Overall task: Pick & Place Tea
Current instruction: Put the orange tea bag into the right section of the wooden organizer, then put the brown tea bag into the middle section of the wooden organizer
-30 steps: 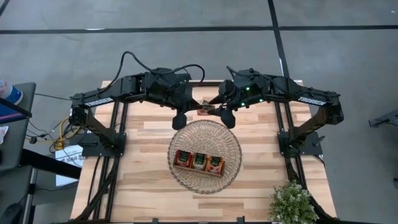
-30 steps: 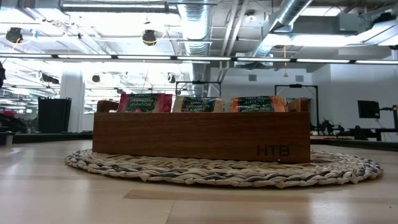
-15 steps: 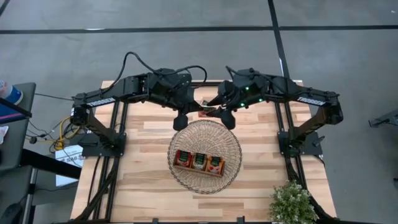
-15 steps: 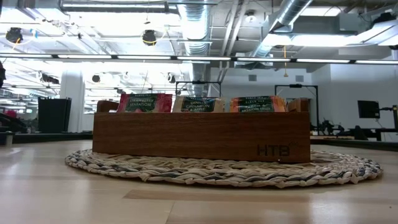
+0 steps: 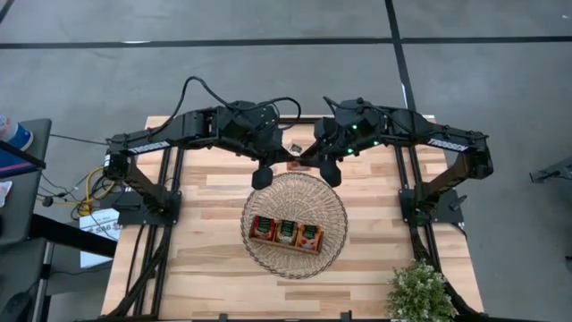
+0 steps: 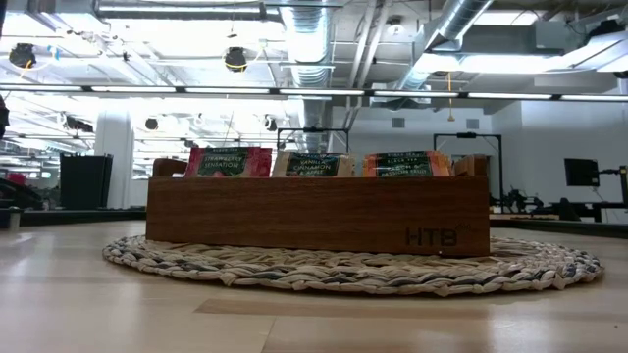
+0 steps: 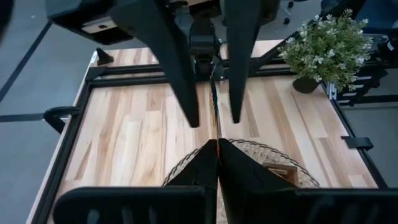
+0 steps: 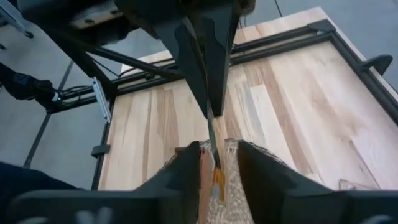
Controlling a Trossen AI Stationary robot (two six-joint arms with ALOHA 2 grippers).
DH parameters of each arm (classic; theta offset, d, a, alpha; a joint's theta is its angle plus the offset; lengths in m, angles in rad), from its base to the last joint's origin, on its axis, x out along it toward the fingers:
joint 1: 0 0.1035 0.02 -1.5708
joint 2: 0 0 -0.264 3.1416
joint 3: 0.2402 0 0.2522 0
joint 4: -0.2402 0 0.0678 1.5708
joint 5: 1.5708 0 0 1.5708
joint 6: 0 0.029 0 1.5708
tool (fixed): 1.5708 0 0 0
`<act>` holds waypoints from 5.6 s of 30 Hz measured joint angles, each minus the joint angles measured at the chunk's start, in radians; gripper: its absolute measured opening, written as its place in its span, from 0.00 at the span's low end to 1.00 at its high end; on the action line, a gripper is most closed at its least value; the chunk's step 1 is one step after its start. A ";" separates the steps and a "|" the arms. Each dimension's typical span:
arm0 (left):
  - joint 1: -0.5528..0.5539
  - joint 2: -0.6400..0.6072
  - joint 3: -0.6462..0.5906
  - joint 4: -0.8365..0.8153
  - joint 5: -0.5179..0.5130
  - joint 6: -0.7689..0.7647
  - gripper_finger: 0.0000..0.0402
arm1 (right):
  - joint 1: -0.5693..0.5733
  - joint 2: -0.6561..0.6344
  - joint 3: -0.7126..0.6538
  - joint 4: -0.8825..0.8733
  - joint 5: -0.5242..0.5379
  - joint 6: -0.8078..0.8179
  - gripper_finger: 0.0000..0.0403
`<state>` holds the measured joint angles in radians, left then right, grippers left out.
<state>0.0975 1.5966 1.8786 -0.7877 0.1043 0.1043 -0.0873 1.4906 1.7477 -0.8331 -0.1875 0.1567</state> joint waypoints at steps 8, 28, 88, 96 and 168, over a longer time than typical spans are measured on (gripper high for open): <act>0.000 0.000 0.000 -0.001 -0.002 0.003 0.00 | 0.000 0.000 0.000 0.002 -0.005 0.001 0.02; -0.033 -0.005 0.000 0.013 -0.005 -0.036 0.14 | 0.030 -0.004 0.019 -0.041 0.031 0.023 0.00; -0.046 -0.504 -0.759 0.641 -0.232 -0.342 0.13 | 0.542 0.041 -0.609 0.442 0.505 0.653 0.00; -0.047 -0.508 -0.759 0.638 -0.156 -0.352 0.13 | 0.546 0.188 -0.609 0.471 0.505 0.656 0.00; -0.047 -0.551 -0.758 0.610 -0.208 -0.336 0.13 | 0.314 -0.010 -0.634 0.272 0.294 0.570 0.42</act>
<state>0.0509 1.0455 1.1202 -0.1775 -0.1038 -0.2321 0.2271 1.4805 1.1133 -0.5608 0.1062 0.7263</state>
